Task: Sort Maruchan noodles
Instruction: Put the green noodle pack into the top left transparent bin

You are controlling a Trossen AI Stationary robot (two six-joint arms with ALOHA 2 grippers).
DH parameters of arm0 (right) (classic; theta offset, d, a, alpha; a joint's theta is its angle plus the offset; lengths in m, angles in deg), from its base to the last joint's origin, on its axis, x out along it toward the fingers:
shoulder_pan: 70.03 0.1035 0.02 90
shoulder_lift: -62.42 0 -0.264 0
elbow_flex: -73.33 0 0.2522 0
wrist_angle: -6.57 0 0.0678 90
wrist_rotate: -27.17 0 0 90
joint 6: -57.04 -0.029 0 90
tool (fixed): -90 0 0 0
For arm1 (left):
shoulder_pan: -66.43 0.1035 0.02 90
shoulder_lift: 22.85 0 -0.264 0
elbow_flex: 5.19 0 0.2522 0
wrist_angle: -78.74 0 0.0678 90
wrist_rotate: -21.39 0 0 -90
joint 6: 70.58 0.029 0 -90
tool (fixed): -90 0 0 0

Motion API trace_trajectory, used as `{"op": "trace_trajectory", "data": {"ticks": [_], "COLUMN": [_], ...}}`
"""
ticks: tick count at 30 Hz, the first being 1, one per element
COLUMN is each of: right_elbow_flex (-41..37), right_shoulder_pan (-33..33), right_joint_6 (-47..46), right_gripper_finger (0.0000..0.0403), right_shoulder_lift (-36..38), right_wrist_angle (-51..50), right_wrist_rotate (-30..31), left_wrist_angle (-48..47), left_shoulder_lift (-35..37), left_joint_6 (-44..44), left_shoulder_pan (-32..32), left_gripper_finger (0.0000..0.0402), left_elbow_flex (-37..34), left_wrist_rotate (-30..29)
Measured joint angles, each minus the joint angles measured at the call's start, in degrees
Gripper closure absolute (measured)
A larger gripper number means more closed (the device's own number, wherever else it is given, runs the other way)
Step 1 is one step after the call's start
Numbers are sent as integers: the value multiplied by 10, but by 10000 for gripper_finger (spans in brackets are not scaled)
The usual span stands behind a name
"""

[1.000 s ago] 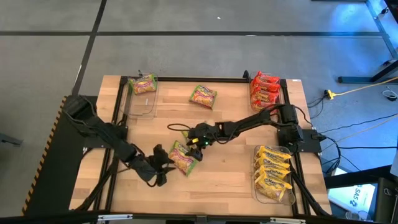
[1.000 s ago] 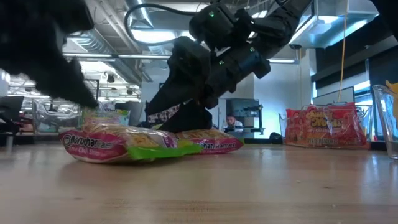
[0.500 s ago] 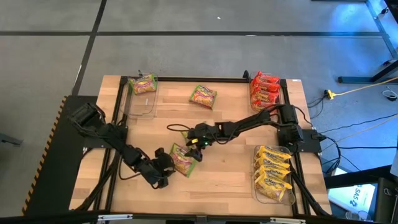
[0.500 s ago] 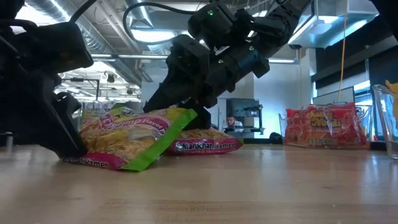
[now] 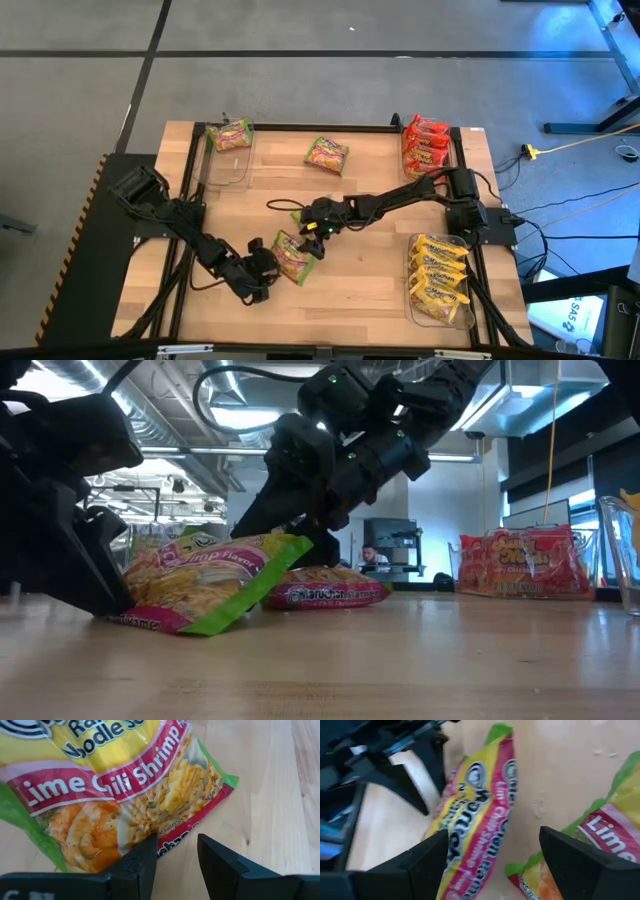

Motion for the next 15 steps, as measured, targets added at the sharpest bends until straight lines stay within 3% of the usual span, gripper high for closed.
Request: {"op": "trace_trajectory", "data": {"ticks": [15], "right_elbow_flex": [14], "right_shoulder_pan": [37], "right_joint_6": [-17], "right_gripper_finger": [107], "right_shoulder_lift": [-33], "right_wrist_angle": [38], "right_wrist_rotate": [1], "left_wrist_angle": [3], "left_shoulder_lift": [0], "left_joint_6": [2], "left_shoulder_pan": [6], "left_gripper_finger": [266], "left_elbow_flex": [-1], "left_wrist_rotate": [-6]}}
